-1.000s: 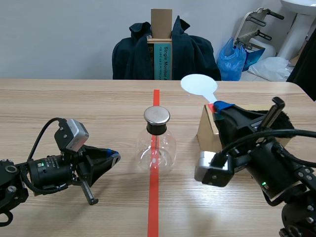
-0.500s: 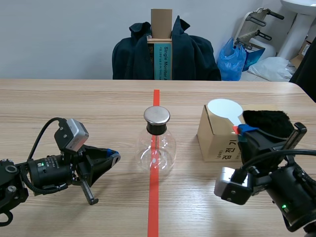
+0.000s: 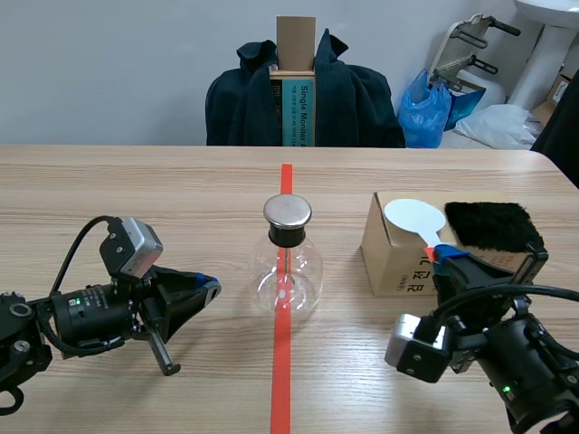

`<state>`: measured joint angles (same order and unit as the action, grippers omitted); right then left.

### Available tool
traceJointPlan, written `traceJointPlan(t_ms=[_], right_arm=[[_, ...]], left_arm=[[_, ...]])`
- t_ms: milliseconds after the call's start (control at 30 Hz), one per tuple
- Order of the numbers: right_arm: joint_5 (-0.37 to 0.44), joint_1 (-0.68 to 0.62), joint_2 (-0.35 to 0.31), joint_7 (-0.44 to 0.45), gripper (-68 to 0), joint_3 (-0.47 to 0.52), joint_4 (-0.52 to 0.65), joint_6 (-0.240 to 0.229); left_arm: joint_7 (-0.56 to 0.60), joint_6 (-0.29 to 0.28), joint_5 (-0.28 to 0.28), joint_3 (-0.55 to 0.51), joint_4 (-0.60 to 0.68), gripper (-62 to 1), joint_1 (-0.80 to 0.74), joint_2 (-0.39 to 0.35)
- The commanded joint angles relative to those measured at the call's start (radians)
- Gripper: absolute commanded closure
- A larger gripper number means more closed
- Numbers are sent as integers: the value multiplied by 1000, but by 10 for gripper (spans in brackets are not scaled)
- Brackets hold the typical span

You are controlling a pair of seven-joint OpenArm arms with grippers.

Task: Do the electroscope experiment.
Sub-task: 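Put the plate down on the right, then return to the home posture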

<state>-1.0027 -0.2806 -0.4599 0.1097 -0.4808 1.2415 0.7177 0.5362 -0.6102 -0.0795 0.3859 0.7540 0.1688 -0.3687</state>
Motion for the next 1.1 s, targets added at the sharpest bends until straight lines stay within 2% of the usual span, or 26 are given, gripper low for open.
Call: traceJointPlan(t_ms=[0, 133, 267, 400, 500, 600, 633, 700, 833, 900, 967, 1067], right_arm=[[2, 18, -10, -10, -8, 10, 18, -10], [11, 18, -10, -16, -9, 10, 18, -56], [32, 18, -11, -19, -9, 10, 18, -57], [38, 18, -11, -18, -25, 10, 18, -56], [38, 18, -11, -18, -107, 10, 18, -52], [38, 17, -11, -17, -252, 10, 18, -48], [39, 17, -11, -14, -302, 10, 18, -42], [39, 17, -11, -13, -387, 10, 18, -22], [64, 14, -12, -3, -500, 10, 18, 22], [105, 8, -19, 16, -530, 10, 19, 40], [162, -8, -36, 34, -534, 10, 22, 62], [256, -40, -71, 55, -534, 10, 44, 65]], left_arm=[[20, -2, 8, -4, 13, -19, 8, 5], [16, -2, 8, -4, 13, -19, 8, 5], [14, -2, 8, -10, 38, -19, -17, -7], [0, -2, 15, -37, 168, -19, -108, -58], [-45, -6, 89, -87, 317, -19, -222, -120], [-47, -6, 163, -162, 491, -26, -370, -192], [-47, -6, 174, -192, 547, -54, -419, -212], [-63, -6, 200, -259, 659, -156, -523, -248], [-88, -6, 227, -393, 833, -375, -702, -271], [-89, -6, 249, -445, 891, -464, -765, -270], [-89, -5, 261, -484, 933, -511, -810, -260], [-96, -5, 262, -523, 966, -559, -847, -238]])
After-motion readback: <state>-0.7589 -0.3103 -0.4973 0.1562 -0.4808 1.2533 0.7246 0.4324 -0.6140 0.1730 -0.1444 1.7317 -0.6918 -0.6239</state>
